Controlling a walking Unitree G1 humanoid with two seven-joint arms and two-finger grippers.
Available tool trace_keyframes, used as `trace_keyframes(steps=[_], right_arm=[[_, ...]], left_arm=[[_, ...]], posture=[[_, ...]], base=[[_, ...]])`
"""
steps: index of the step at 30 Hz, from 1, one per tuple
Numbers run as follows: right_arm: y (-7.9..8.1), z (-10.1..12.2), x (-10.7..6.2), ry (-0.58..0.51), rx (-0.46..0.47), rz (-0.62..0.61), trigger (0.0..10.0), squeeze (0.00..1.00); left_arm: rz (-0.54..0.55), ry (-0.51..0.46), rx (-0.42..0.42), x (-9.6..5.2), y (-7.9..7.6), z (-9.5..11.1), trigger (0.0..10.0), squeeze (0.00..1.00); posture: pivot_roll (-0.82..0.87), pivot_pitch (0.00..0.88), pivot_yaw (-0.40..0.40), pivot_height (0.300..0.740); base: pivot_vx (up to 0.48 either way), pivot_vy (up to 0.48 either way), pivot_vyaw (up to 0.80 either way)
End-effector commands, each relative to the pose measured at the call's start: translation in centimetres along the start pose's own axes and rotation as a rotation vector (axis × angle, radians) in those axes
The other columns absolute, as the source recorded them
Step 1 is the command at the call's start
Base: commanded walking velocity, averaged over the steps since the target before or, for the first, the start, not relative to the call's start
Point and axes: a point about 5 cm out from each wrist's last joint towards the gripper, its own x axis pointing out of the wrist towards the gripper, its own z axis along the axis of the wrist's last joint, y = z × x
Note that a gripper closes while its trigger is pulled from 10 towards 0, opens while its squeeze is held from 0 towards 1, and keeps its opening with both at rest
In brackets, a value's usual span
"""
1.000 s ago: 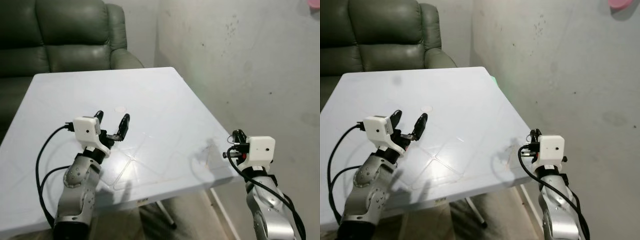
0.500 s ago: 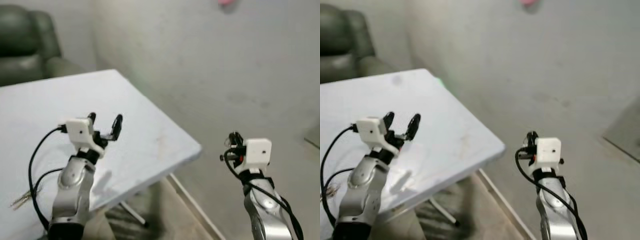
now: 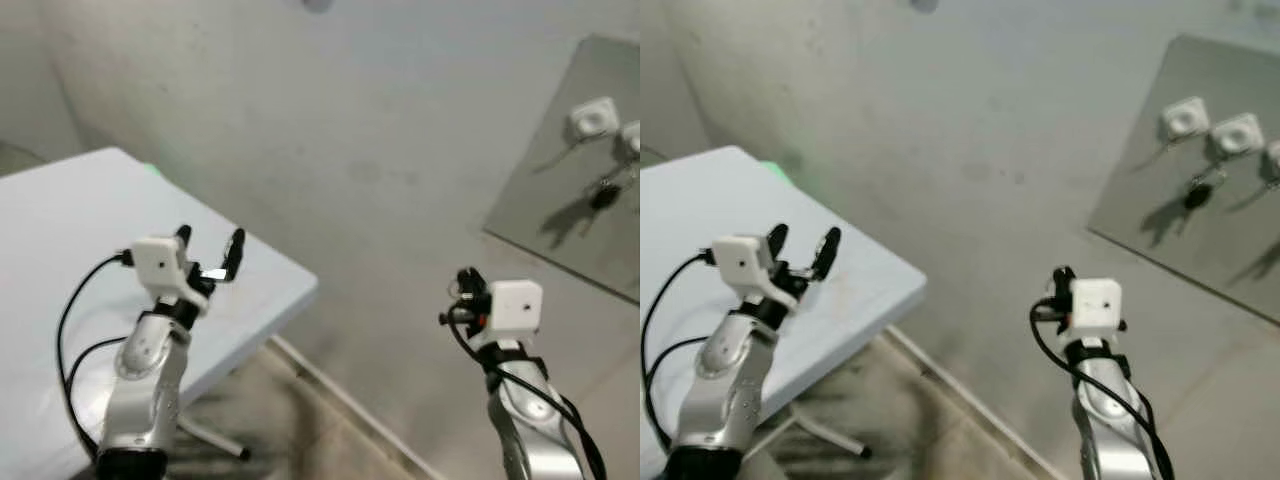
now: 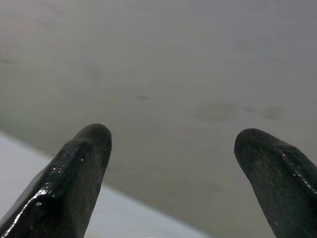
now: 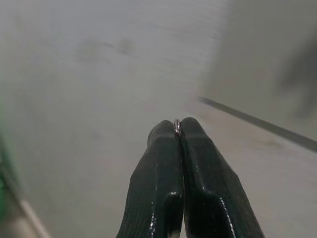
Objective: Hang keys on a hook
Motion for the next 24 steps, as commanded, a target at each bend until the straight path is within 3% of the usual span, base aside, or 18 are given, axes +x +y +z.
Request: trace_keyframes(steps=[1, 24], right_arm=[[0.19, 0.46, 0.14, -0.017, 0.006, 0.005, 10.0, 0.0], [0.22, 0.78, 0.36, -0.023, 0.009, 0.002, 10.0, 0.0]], left_arm=[[0.001, -0.005, 0.023, 0.19, 0.24, 0.4, 10.0, 0.0], [-0.002, 0.009, 0.004, 0.44, -0.12, 0.15, 10.0, 0.0]], posture=[[0.0, 0.0, -0.047, 0.74], [-0.01, 0.0, -0.049, 0.74]], base=[[0.0, 0.0, -0.73], [0.0, 0.0, -0.73]])
